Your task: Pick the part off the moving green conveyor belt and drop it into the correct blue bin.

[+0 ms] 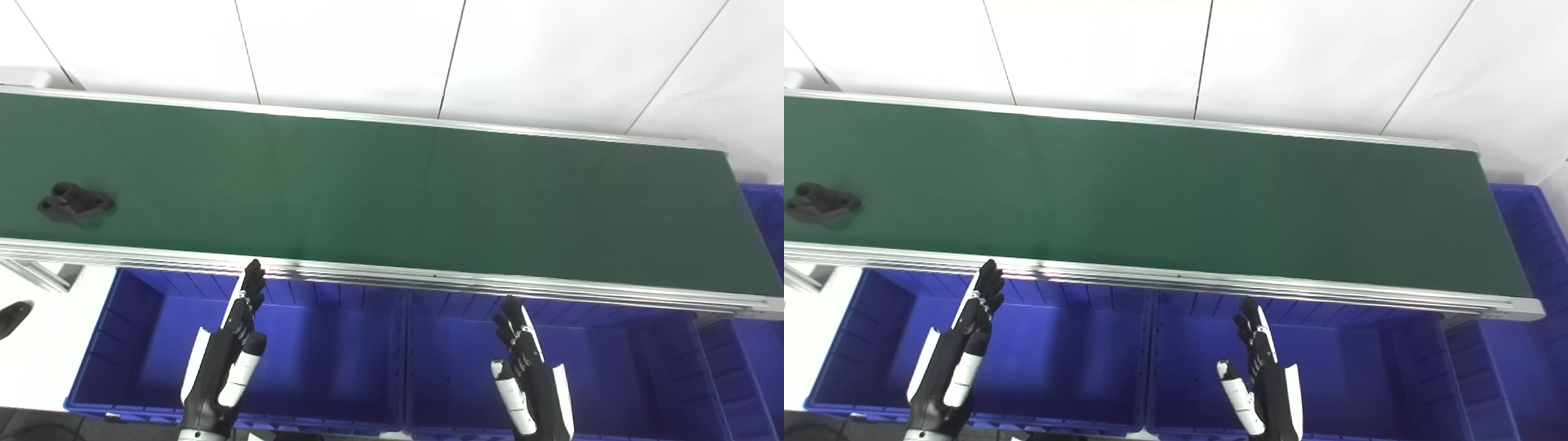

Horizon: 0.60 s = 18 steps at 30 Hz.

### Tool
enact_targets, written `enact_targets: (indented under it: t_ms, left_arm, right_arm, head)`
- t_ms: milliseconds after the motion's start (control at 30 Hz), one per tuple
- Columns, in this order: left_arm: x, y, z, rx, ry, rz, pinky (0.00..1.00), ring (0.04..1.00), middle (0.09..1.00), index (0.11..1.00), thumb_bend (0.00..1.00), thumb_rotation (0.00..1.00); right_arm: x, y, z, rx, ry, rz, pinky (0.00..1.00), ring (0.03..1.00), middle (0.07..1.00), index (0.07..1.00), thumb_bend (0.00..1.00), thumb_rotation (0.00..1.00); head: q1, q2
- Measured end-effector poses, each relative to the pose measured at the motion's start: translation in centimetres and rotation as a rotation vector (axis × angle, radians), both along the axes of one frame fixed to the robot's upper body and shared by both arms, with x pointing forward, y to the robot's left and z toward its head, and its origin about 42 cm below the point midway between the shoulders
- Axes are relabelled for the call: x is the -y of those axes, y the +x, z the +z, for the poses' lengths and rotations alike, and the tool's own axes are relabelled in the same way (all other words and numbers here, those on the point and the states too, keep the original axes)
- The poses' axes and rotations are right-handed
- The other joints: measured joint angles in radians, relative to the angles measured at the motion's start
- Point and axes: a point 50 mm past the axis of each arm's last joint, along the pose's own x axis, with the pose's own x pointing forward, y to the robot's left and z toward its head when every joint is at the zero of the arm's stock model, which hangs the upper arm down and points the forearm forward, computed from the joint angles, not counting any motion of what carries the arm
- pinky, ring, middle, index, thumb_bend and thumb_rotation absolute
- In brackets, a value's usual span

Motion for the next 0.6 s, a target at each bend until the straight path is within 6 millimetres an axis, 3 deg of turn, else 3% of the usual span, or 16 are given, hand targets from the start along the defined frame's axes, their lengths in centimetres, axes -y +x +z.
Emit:
enact_targets:
  t_ms: [600]
  left_arm:
    - [0.18, 0.00, -0.04, 0.000, 0.010, -0.008, 1.00, 1.000, 1.000, 1.000, 0.62, 0.92]
  right_arm:
    - [0.19, -0.07, -0.10, -0.004, -0.004, 0.003, 0.94, 0.933, 0.958, 0.965, 0.76, 0.82]
  head:
    - [0.015, -0.005]
